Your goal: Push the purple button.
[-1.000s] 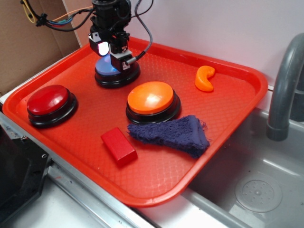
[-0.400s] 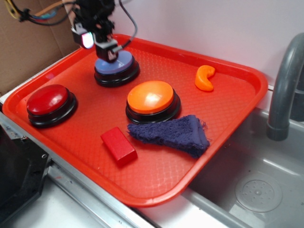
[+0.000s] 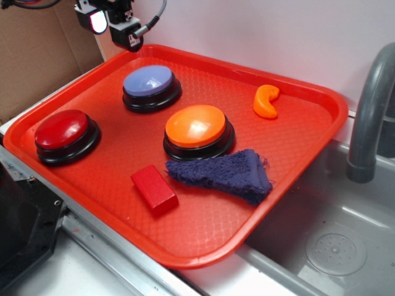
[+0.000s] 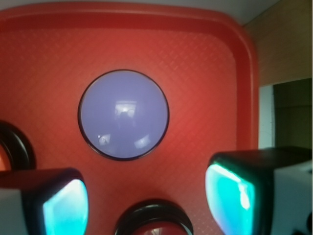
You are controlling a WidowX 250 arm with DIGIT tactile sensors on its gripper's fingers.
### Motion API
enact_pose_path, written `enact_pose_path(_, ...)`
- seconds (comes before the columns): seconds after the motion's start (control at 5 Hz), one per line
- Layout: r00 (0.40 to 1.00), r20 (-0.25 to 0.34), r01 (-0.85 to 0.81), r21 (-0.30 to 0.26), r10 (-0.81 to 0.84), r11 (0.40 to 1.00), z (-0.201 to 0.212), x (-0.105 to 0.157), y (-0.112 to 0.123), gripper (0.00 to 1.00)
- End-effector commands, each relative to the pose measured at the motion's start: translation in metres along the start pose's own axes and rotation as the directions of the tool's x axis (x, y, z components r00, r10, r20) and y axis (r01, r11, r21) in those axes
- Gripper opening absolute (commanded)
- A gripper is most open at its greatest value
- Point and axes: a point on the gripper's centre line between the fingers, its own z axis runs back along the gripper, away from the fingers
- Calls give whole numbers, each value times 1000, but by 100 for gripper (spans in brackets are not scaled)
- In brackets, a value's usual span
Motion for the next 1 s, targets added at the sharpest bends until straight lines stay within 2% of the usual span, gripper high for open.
enact_pose_path(0.0,998,62,-5,17,4,1000,26,3,-3,100)
enact_pose_path(0.2,998,60,-30,29,28,999,32,0,-5,100)
enact_pose_path(0.4,996,81,-38,3,37,999,40,-3,-6,100)
enact_pose_path(0.8,988,147,-58,18,55,998,59,-20,-9,100)
